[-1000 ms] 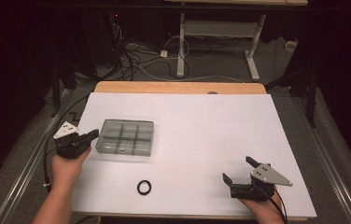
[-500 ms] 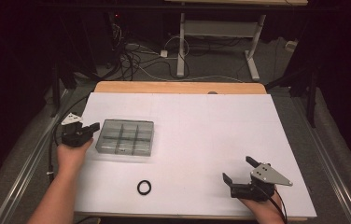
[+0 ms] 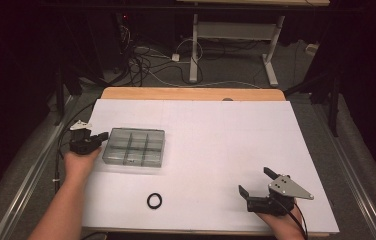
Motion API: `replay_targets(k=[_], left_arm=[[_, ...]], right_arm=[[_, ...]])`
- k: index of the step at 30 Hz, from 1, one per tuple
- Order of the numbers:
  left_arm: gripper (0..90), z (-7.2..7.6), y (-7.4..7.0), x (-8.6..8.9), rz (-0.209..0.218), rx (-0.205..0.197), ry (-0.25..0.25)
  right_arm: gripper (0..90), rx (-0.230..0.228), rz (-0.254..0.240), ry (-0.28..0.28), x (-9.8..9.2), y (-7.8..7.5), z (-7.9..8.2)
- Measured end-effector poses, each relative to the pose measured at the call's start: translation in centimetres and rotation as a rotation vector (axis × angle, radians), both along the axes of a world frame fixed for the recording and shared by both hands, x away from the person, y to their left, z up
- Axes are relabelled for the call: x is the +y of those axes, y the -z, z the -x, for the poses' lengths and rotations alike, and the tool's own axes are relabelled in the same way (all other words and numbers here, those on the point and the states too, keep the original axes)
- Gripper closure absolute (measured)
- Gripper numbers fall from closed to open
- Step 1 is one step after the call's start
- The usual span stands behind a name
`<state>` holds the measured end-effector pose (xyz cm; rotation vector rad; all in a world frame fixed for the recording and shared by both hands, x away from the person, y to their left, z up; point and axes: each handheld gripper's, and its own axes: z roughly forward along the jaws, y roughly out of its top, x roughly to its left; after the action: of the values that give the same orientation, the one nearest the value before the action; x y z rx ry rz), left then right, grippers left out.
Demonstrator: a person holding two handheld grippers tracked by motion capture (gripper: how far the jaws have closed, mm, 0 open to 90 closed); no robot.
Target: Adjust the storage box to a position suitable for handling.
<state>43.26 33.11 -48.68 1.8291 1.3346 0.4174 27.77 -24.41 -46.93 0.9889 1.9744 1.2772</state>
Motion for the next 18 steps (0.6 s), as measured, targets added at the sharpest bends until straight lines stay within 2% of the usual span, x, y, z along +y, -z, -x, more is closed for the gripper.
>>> replay_targets(k=[11, 18], left_arm=[[88.2, -0.58, 0.72, -0.44, 0.018, 0.023, 0.014], [88.2, -0.70, 0.83, -0.69, 0.021, 0.023, 0.042]], right_arm=[[0.0, 0.002, 0.000, 0.003, -0.04, 0.07, -0.01], [0.0, 0.007, 0.002, 0.003, 0.07, 0.16, -0.05]])
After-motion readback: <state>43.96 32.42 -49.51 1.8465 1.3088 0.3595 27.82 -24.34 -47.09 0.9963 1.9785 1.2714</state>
